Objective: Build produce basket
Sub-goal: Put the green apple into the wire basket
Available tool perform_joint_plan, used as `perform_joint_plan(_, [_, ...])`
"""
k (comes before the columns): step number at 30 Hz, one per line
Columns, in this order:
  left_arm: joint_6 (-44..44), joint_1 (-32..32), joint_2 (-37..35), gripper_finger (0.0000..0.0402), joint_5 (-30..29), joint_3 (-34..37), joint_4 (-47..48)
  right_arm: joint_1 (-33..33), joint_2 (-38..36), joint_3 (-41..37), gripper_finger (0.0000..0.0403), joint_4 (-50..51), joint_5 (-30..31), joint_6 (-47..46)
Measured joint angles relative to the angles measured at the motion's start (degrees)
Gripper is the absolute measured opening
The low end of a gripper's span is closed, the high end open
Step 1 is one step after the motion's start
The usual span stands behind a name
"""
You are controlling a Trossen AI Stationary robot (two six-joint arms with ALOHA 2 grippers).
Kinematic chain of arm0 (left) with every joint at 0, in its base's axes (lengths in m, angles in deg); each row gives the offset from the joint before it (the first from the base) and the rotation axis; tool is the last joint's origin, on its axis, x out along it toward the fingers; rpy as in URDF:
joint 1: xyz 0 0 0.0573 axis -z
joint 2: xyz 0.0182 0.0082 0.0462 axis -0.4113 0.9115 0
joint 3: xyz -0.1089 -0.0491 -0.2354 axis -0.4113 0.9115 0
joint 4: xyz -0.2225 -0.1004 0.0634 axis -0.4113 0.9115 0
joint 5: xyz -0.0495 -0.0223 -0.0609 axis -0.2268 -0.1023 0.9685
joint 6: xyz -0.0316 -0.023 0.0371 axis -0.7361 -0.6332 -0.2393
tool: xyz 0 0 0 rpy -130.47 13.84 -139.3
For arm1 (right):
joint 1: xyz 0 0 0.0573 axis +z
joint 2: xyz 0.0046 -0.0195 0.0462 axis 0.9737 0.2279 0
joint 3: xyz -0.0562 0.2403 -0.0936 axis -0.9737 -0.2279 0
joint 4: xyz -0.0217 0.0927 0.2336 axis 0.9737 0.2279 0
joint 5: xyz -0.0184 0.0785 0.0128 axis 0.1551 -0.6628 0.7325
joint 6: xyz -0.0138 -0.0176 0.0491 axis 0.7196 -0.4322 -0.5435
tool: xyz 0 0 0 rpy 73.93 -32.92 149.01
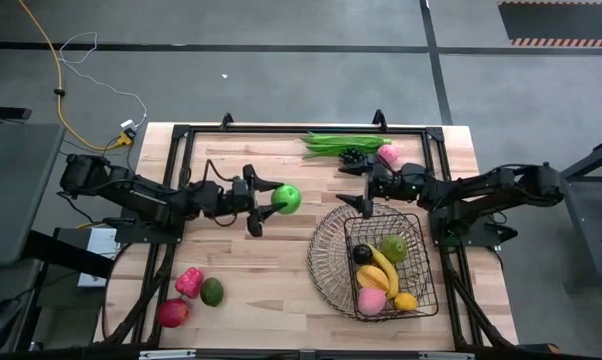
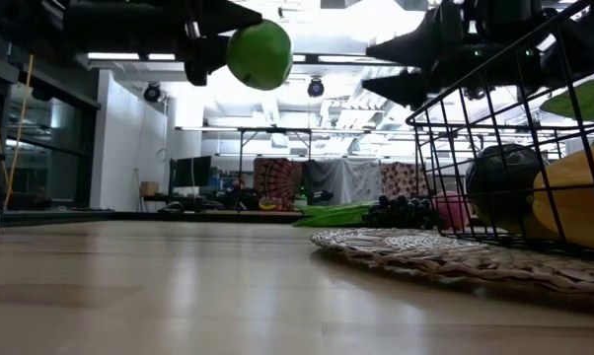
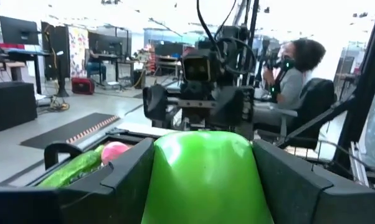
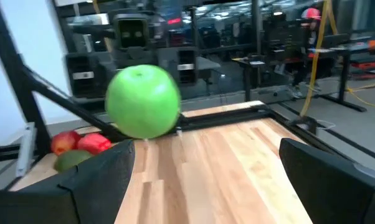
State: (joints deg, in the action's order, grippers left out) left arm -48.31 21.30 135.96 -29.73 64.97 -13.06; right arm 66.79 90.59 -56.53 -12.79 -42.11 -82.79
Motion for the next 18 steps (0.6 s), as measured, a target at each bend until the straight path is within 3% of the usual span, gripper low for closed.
perform_joint_plan(10, [0.4,0.0,0.0,0.0241,0.1,0.0,-1.0,5.0,14.7,14.1,0.0387,2.4,-0.1,8.0])
perform_joint_plan(18, [1.3,0.0,0.0,0.0241,1.7,0.0,-1.0,5.2,20.4,23.2,0.0387,12.1,-1.2,7.5])
